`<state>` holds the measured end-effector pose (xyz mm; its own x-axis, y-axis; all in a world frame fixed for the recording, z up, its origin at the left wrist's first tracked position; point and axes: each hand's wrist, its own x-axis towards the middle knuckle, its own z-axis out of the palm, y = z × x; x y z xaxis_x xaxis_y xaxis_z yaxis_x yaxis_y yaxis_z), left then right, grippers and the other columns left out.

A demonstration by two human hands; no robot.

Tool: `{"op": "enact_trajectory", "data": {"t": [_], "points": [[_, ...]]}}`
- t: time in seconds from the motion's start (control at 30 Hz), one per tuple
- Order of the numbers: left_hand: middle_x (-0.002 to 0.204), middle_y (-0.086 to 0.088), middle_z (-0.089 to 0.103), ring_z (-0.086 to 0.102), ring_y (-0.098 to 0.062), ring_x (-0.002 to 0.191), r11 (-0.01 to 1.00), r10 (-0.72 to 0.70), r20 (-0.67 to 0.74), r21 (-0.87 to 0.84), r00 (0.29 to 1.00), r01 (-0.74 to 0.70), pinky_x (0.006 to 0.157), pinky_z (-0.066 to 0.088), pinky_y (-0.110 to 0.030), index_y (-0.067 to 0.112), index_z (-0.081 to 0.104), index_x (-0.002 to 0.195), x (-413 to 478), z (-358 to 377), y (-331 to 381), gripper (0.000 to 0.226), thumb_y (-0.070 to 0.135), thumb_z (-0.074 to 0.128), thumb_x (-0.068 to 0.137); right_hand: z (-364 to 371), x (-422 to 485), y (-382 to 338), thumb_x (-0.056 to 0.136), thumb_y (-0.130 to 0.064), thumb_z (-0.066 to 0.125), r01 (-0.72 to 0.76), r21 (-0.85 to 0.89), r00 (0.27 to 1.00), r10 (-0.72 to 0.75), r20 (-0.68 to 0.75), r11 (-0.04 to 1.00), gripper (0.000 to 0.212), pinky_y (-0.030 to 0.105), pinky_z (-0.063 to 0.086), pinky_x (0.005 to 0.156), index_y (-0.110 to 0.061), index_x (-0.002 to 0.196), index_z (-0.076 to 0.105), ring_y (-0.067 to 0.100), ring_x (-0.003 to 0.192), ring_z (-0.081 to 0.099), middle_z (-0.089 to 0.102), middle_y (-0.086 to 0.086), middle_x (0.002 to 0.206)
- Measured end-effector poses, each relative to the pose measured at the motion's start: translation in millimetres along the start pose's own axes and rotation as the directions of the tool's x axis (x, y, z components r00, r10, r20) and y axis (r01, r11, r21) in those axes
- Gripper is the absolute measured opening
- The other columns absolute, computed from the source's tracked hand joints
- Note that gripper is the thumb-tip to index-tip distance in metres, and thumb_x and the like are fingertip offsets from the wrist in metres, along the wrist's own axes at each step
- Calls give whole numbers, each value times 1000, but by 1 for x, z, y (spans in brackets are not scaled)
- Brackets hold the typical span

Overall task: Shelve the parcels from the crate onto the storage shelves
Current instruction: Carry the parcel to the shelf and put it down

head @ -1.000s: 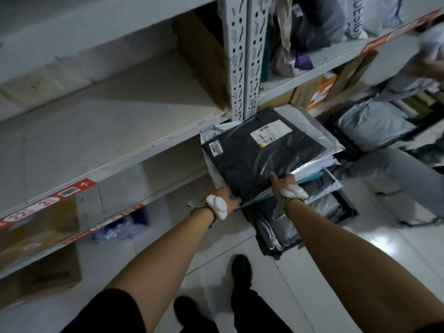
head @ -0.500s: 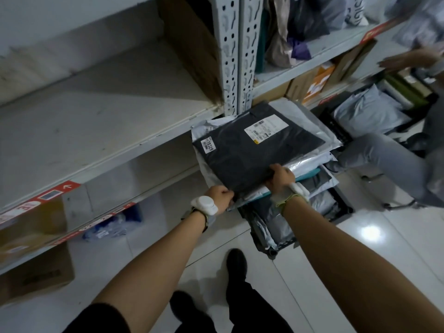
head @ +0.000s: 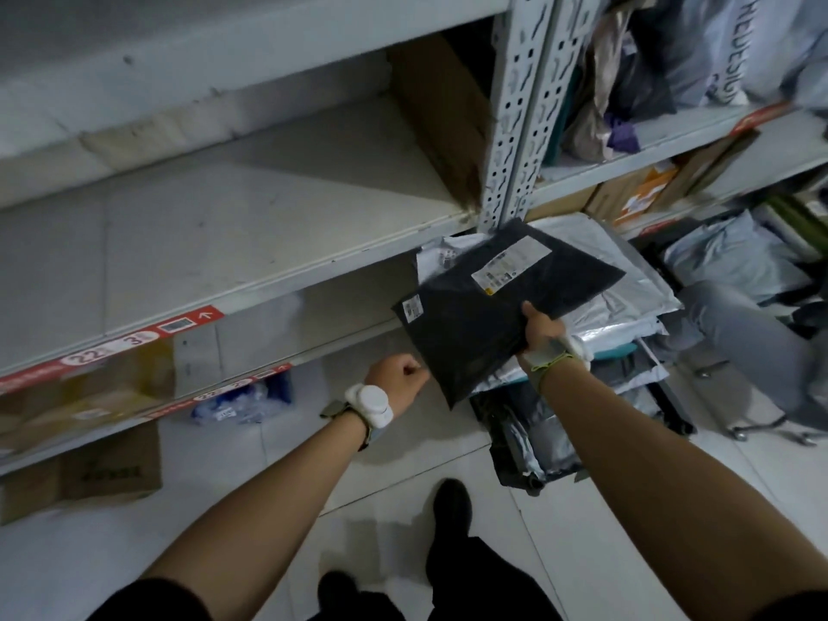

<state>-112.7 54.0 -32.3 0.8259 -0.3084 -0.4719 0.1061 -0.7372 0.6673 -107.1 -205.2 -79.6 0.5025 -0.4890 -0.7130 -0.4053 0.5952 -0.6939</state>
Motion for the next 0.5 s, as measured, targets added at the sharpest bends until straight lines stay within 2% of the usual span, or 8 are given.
{"op": "enact_trajectory", "data": {"t": [0.07, 0.17, 0.3, 0.4, 0.43, 0.5], "points": [[71, 1, 67, 66, -20, 75, 999, 0, -22, -33, 1000, -1, 76, 55, -36, 10, 64, 84, -7, -11, -9, 16, 22, 57, 91, 9, -25, -4, 89, -25, 71, 71, 57, 997, -71, 0, 996, 37, 46, 54, 92, -14, 122, 57, 31, 93, 66, 67, 10, 113], [73, 6, 68, 67, -19, 78, 997, 9, -40, -77, 999, -12, 77, 55, -35, 17, 64, 85, -19, -31, -19, 12, 26, 59, 92, 16, -61, -1, 91, -18, 68, 169, -23, 985, -168, 24, 985, 40, 48, 52, 97, -7, 128, 58, 33, 101, 65, 67, 13, 119], [77, 5, 70, 66, -14, 75, 980, 101, -197, -147, 975, -132, 71, 53, -31, 22, 64, 80, -52, -85, -45, 11, 25, 64, 91, 40, -125, 3, 83, -27, 76, 394, -216, 918, -371, 143, 893, 41, 51, 55, 93, -10, 119, 68, 33, 101, 69, 72, 11, 111], [90, 6, 70, 66, -15, 86, 968, 136, -257, -171, 957, -184, 77, 53, -31, 28, 63, 89, -69, -117, -65, 7, 24, 69, 88, 59, -166, 0, 86, -27, 75, 539, -291, 834, -455, 311, 790, 29, 51, 55, 91, -16, 113, 70, 32, 103, 68, 73, 7, 107], [100, 6, 68, 65, -16, 94, 958, 139, -275, -207, 951, -199, 81, 53, -32, 28, 62, 100, -77, -128, -73, 17, 25, 72, 86, 69, -187, 0, 87, -26, 75, 581, -270, 799, -477, 366, 768, 23, 47, 56, 90, -20, 109, 71, 29, 102, 69, 74, 2, 104], [125, 5, 56, 57, -17, 112, 918, 129, -320, -319, 938, -235, 87, 50, -30, 24, 47, 133, -93, -158, -88, 60, 26, 78, 83, 96, -233, -4, 90, -19, 71, 643, -190, 722, -505, 472, 742, 17, 33, 57, 83, -25, 105, 69, 16, 97, 71, 75, -12, 95]]}}
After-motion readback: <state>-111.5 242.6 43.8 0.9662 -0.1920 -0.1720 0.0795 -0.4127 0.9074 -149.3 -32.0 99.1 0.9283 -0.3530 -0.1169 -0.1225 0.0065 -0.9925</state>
